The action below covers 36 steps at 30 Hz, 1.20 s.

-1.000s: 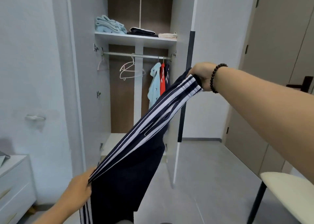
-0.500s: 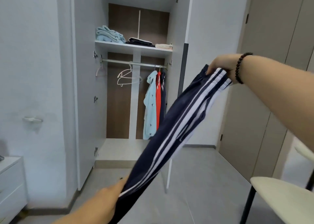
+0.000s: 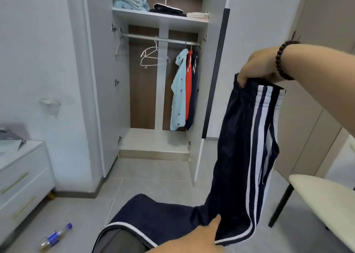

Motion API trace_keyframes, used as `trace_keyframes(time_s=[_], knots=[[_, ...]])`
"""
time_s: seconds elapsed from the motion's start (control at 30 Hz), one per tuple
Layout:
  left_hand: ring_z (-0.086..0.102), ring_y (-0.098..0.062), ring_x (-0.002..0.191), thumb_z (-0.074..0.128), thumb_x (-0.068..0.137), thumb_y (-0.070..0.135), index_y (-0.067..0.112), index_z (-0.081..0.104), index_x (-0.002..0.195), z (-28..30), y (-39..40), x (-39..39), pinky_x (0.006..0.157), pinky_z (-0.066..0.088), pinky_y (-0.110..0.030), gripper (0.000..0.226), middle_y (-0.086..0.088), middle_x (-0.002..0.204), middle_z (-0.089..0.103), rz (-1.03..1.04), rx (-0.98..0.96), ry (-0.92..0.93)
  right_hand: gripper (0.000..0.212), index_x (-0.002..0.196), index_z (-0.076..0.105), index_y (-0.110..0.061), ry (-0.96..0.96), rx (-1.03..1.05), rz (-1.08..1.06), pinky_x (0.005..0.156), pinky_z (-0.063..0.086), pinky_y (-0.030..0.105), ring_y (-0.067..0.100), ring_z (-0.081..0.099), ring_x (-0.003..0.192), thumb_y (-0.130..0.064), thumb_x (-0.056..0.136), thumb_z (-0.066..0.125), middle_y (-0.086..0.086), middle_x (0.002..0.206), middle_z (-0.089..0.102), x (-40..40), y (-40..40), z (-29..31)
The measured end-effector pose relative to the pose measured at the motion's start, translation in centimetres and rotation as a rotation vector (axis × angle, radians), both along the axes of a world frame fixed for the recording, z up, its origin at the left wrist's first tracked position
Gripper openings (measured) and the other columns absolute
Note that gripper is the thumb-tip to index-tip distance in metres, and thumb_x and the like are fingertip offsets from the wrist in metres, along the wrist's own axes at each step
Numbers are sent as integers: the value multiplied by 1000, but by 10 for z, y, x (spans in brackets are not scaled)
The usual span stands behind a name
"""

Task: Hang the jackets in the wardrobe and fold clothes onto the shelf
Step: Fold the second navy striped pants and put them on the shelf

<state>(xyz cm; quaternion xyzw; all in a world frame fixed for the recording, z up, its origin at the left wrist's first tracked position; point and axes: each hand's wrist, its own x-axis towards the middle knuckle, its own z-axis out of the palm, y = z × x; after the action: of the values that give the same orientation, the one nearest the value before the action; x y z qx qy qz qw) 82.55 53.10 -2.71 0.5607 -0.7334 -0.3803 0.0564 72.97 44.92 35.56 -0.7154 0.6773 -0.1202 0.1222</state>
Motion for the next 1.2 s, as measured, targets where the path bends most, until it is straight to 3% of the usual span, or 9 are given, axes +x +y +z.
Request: trace_keyframes(time_s=[0.17,0.27,0.47,0.6,0.73,0.83,1.0,1.13,1.2], knots=[[44,-12,133,59,73,36,28,25,150,6,-3,41,110,35,-23,85,-5,147,44,209,151,472,15,73,61,-4,189,-34,208,58,52,31,25,57,54,-19,73,65,10,69,62,70,-15,-54],[64,-6,110,53,80,8,17,52,132,17,-5,92,85,50,-17,52,-4,123,66,453,119,737,19,72,56,-8,227,-36,293,49,46,23,19,53,54,-24,79,61,6,68,56,115,-25,-83],[73,-15,90,41,91,-6,9,61,111,4,-9,223,74,59,-26,32,-5,93,76,953,-32,922,27,62,47,-11,155,-18,397,36,30,16,14,45,48,-26,80,60,1,59,48,194,-48,-140],[64,-15,105,52,93,5,14,64,112,-49,-13,290,87,54,-33,24,-3,103,74,1208,6,930,18,67,54,-9,20,99,445,49,46,23,18,54,55,-22,79,59,3,62,54,236,-56,-194],[57,-14,101,53,94,27,18,64,110,-102,-20,312,83,46,-33,21,-2,116,64,1244,309,919,10,71,56,-10,-227,273,450,48,56,33,17,59,47,-15,77,60,7,63,57,271,-51,-250],[59,-18,104,50,95,38,17,67,110,-131,-27,311,86,47,-31,31,-2,115,65,1204,498,932,11,73,51,-13,-443,462,392,42,49,25,13,54,41,-14,76,61,9,67,51,290,-46,-290],[72,-14,67,48,98,36,11,73,91,-181,-33,309,51,49,-17,36,-5,80,76,1223,657,1051,6,78,56,-15,-627,660,246,38,42,19,7,50,38,-11,78,61,-3,59,53,297,-41,-349],[68,-30,103,55,94,36,5,72,110,-219,-32,316,93,52,-38,39,-17,109,72,1252,784,1053,8,71,62,-13,-685,670,177,45,46,22,11,54,51,-8,77,62,4,61,58,289,-45,-378],[72,-25,94,58,91,39,9,77,100,-229,-31,322,79,56,-29,37,-12,104,74,1233,838,1079,5,75,67,-13,-693,674,176,57,49,32,18,58,62,-9,75,63,14,71,65,289,-50,-383]])
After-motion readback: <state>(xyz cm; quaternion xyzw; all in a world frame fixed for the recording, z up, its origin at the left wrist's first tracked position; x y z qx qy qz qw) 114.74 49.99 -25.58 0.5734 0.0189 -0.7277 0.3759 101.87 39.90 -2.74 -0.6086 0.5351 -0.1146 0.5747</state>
